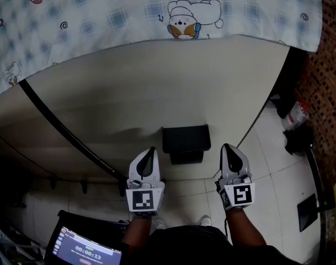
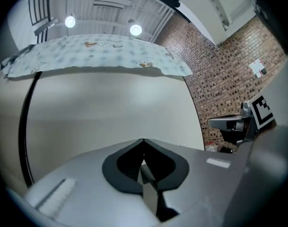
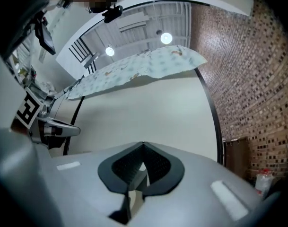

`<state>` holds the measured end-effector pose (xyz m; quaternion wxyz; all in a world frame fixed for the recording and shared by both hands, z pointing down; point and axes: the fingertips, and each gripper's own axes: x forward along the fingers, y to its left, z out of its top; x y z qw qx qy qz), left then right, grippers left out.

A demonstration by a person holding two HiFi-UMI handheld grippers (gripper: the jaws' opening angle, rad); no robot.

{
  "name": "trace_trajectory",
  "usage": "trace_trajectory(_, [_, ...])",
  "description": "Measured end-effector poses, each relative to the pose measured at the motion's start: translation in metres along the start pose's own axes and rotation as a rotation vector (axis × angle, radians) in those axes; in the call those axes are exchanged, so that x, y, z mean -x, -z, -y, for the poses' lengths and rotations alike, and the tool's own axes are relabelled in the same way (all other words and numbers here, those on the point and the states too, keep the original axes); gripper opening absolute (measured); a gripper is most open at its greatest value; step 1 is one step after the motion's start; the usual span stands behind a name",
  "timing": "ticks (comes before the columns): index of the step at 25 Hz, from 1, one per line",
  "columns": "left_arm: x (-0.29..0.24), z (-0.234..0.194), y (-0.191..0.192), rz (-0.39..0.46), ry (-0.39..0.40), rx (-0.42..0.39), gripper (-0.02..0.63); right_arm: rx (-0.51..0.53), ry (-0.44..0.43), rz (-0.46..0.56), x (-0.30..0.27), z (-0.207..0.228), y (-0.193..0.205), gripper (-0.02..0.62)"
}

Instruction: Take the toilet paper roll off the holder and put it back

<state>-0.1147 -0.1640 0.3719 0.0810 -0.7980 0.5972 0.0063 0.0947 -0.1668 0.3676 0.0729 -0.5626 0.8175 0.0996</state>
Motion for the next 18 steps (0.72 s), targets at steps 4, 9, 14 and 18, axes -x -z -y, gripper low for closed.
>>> trace_trajectory(4, [0.005,0.002,-0.003,0.009,-0.008,0.032,0.017,0.02,-0.037,-0.003,-0.002,-0.018,-0.004,0.0])
trace_trajectory(9, [0.006,0.002,-0.005,0.016,-0.014,0.042,0.017,0.031,-0.074,0.003,-0.006,-0.036,-0.01,0.0])
trace_trajectory(14, [0.006,0.006,-0.006,0.018,-0.008,0.047,0.017,0.036,-0.073,0.005,-0.007,-0.04,-0.014,0.0])
trace_trajectory(18, [0.004,0.009,-0.008,0.02,-0.003,0.053,0.017,0.042,-0.072,0.009,-0.01,-0.039,-0.015,0.0])
